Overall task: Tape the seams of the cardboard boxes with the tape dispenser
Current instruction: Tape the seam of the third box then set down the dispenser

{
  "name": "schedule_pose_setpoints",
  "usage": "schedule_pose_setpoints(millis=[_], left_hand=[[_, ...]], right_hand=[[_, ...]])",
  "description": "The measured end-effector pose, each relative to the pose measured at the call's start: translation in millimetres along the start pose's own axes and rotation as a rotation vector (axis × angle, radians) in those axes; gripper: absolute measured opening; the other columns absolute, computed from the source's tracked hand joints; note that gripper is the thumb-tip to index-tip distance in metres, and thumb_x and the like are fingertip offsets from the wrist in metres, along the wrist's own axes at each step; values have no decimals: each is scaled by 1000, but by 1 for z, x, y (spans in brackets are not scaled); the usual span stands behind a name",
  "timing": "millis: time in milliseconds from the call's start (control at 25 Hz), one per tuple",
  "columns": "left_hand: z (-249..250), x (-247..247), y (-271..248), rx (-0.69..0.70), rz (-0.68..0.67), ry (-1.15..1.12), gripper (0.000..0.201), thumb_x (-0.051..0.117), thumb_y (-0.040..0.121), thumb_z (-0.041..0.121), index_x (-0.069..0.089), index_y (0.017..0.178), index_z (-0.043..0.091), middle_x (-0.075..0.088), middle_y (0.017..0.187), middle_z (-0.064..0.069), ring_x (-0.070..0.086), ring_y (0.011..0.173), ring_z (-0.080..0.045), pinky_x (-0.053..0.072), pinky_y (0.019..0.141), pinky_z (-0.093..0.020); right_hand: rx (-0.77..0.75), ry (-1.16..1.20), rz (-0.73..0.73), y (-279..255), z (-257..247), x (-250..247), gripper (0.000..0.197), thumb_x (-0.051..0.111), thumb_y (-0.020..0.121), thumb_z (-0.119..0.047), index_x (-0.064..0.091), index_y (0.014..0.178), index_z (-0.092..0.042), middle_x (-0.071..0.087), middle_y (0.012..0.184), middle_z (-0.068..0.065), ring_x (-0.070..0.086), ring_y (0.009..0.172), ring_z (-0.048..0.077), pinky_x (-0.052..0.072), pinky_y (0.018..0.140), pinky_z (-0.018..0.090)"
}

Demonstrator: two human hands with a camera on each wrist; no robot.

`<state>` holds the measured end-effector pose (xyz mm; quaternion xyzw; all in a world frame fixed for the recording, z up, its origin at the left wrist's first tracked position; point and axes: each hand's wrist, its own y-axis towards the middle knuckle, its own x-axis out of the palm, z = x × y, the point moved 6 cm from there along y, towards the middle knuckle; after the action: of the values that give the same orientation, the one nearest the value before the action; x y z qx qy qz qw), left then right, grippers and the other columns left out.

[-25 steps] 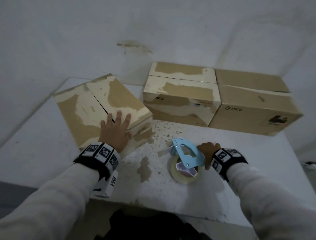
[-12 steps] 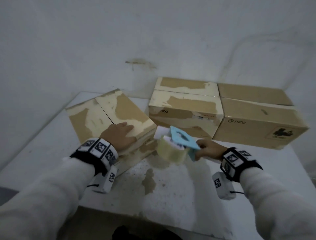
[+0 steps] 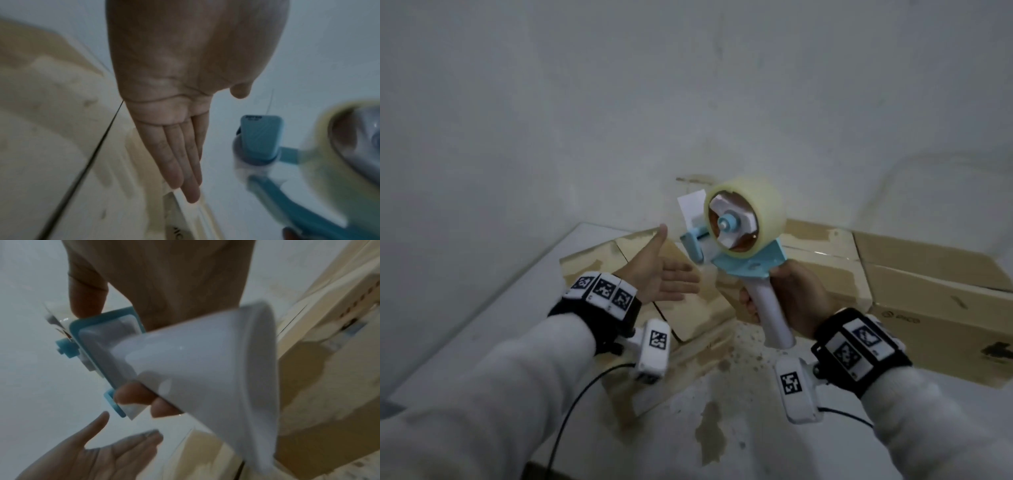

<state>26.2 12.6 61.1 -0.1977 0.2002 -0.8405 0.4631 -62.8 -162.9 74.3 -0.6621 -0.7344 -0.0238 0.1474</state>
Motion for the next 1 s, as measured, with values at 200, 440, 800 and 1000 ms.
schedule_pose_setpoints(millis=[200, 440, 800, 1000], left_hand=[[5, -47, 6, -190, -64, -141, 112, 33, 74, 83, 29, 140, -7, 46, 136, -32, 59, 105, -44, 49, 87, -46], [20, -98, 29, -184, -136, -262, 81, 50, 88, 53, 32, 138, -7, 73, 92, -20, 73, 78, -25, 58, 63, -28], [66, -162, 72, 116, 101, -6, 32, 53, 89, -2, 55, 121, -7, 67, 57, -5, 64, 46, -12, 54, 46, -19], [92, -185, 86, 227, 119, 151, 36, 54, 88, -5, 44, 120, 10, 64, 74, -14, 64, 42, -10, 54, 47, -20]], right_hand=[[3, -35, 25, 40, 8, 39, 69, 73, 37, -42, 61, 92, -2, 65, 67, 11, 56, 55, 20, 44, 54, 28], [-64, -26, 65, 90, 5, 77, 80, 78, 33, -55, 64, 89, 0, 63, 70, 15, 55, 57, 24, 43, 56, 31], [-70, -107, 165, 126, 16, 118, 70, 81, 41, -58, 58, 85, -9, 58, 63, 5, 51, 53, 15, 42, 50, 26], [-68, -303, 322, 136, 15, 128, 16, 67, 83, -22, 55, 77, -13, 54, 61, 3, 50, 53, 14, 43, 51, 29]])
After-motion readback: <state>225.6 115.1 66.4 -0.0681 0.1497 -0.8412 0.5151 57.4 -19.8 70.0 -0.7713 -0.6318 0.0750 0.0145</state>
